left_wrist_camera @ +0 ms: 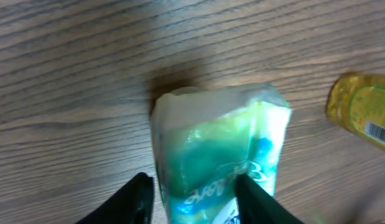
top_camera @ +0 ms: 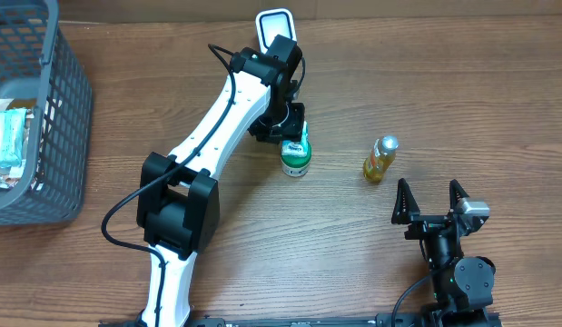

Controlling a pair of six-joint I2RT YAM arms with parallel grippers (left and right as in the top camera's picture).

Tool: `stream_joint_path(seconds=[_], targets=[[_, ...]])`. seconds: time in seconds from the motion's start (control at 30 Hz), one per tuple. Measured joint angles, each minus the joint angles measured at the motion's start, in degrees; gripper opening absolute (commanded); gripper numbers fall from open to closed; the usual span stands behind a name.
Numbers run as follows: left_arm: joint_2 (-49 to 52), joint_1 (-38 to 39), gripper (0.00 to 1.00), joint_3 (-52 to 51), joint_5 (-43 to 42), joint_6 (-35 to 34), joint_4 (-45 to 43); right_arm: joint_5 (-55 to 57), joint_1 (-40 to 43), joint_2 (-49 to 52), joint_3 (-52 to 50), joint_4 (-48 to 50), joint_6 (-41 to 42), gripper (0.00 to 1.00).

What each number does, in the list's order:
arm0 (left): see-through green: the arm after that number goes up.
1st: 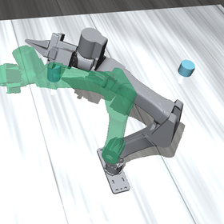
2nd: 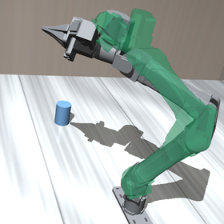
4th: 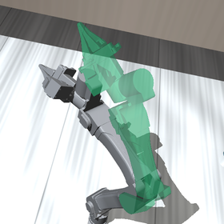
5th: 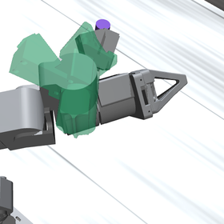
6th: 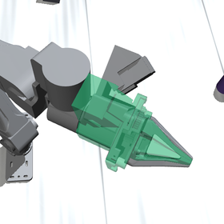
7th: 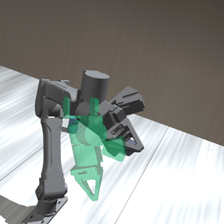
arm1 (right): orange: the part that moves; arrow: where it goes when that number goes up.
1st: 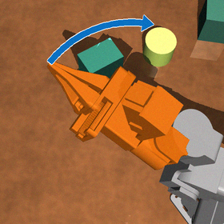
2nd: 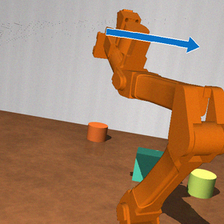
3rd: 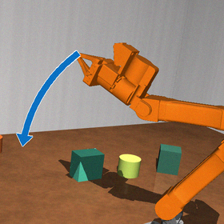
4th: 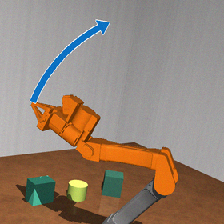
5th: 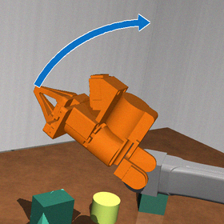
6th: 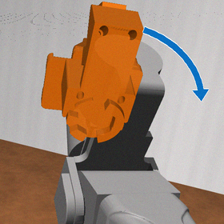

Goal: Scan the item barcode

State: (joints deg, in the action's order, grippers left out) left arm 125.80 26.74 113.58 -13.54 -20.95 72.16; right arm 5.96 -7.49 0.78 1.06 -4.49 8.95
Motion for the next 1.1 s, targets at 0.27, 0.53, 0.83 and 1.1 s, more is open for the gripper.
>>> stream_joint_path(seconds=[0.27, 0.53, 0.83, 1.1], targets=[[-0.50, -0.26, 0.04, -0.09, -1.33, 0.31, -0.74, 0.00, 0.00, 0.00, 0.00, 0.00, 0.02, 1.00], [-0.66, -1.99, 0.04, 2.78, -1.18, 0.39, 3.45, -0.02, 0.00, 0.00, 0.00, 0.00, 0.04, 1.00], [-1.49, -3.50, 0.04, 4.90, 9.97, -2.10, 8.07, 0.00, 0.00, 0.00, 0.00, 0.00, 0.02, 1.00], [-1.62, -2.21, 0.04, 2.43, 17.51, -4.44, 4.96, 0.00, 0.00, 0.00, 0.00, -0.02, 0.02, 1.00]])
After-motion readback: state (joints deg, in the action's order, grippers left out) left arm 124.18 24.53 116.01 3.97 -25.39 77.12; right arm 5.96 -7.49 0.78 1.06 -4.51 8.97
